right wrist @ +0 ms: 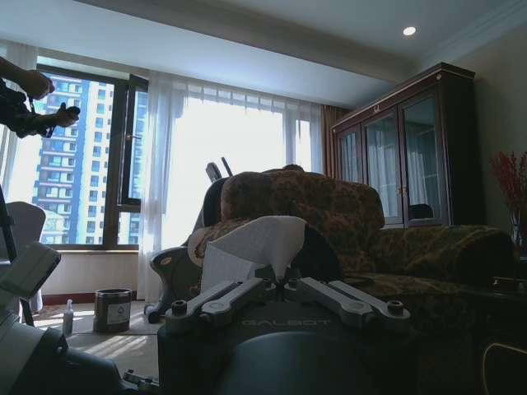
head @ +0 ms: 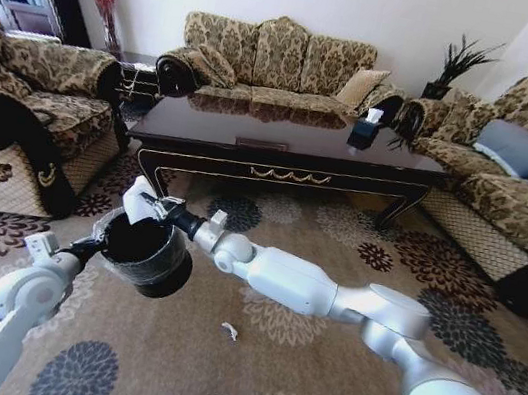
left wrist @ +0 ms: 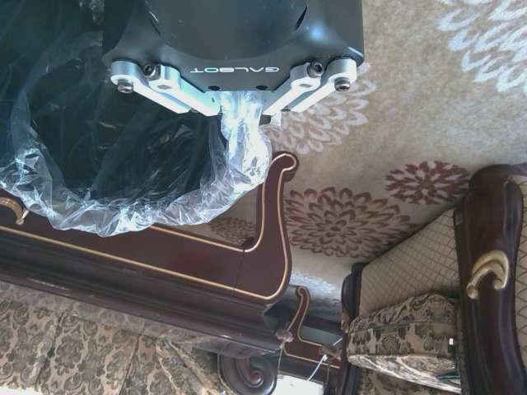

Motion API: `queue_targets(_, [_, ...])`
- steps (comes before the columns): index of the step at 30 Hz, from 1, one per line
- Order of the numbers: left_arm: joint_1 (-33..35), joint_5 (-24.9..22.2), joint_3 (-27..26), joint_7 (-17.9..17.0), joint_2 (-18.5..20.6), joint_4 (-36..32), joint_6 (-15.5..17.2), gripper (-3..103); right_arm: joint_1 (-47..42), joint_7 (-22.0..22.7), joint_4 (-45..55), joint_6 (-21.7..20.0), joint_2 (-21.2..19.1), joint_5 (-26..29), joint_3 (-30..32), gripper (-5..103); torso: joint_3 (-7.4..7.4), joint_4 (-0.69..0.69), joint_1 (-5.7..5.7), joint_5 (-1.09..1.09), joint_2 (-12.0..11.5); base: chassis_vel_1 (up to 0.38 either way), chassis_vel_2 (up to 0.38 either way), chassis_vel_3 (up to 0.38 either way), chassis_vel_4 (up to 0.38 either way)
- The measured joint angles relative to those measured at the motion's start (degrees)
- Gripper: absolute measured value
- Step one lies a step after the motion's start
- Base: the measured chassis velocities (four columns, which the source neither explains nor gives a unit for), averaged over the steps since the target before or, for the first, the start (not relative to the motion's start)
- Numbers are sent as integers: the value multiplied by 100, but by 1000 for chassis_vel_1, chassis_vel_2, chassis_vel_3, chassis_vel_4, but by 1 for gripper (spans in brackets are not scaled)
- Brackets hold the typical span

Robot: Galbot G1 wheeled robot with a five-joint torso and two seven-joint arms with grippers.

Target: Move to the front of the table and pick up the trash from the floor, then place it into the trash bin.

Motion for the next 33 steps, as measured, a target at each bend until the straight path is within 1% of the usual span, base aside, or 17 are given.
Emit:
queue_targets(6, [-16, 3, -10, 10, -12, -29, 0, 4, -163, -14, -178, 19, 109, -81, -142, 0, 0, 0, 0, 1, 0, 0, 0, 0, 0])
queue_targets(7, [-16, 2, -16, 15, -12, -55, 0, 4, -201, -48, -253, 22, 135, -85, -154, -3, 0, 1, 0, 1, 0, 0, 0, 0, 0])
queue_targets(8, [-16, 2, -16, 15, -12, -55, 0, 4, -201, -48, -253, 22, 135, -85, -154, -3, 0, 1, 0, 1, 0, 0, 0, 0, 0])
queue_targets(11, [-12, -5, -29, 18, -3, -100, 0, 4, -244, -116, -394, 45, 155, -115, -155, 13, 0, 0, 0, 1, 0, 0, 0, 0, 0])
queue_targets(13, [-8, -8, -32, 18, -1, -113, 0, 4, -245, -120, -408, 51, 153, -133, -155, 13, 0, 0, 0, 1, 0, 0, 0, 0, 0])
queue_targets(17, [14, -49, -63, 18, 17, -180, 0, 4, -271, -107, -424, 84, 97, -140, -110, 34, 0, 0, 0, 2, 0, 0, 0, 0, 0])
queue_targets(18, [14, -49, -63, 18, 17, -180, 0, 4, -271, -107, -424, 84, 97, -140, -110, 34, 0, 0, 0, 2, 0, 0, 0, 0, 0])
queue_targets(21, [11, -72, -76, 18, 38, -181, 0, 4, -312, -96, -329, 107, -3, -148, -81, 51, 0, 0, 0, 2, 0, 0, 0, 0, 0])
queue_targets(22, [11, -72, -76, 18, 38, -181, 0, 4, -312, -96, -329, 107, -3, -148, -81, 51, 0, 0, 0, 2, 0, 0, 0, 0, 0])
queue_targets(23, [8, -73, -78, 18, 41, -176, 0, 4, -319, -94, -278, 109, -40, -148, -76, 51, 0, 0, 0, 2, 0, 0, 0, 0, 0])
queue_targets(25, [6, -74, -80, 18, 42, -161, 0, 4, -322, -87, -172, 109, -131, -149, -74, 61, 0, 0, 0, 2, 1, 0, 0, 0, 0])
queue_targets(26, [6, -74, -80, 18, 42, -158, 0, 4, -322, -85, -141, 109, -158, -149, -74, 61, 0, 0, 0, 2, 1, 0, 0, 0, 0])
queue_targets(27, [8, -76, -79, 20, 38, -149, 0, 4, -315, -81, -58, 109, -234, -147, -68, 73, 0, 0, 0, 2, 2, 0, 0, 0, 0])
queue_targets(29, [10, -73, -80, 20, 35, -142, 0, 4, -304, -80, -14, 109, -283, -146, -65, 73, 0, 0, 0, 2, 2, 0, 0, 0, 0])
queue_targets(33, [17, -69, -80, 19, 32, -116, 0, 4, -231, -128, 212, 97, -611, -147, -58, 94, 0, 1, 0, 2, 2, 0, 0, 0, 0])
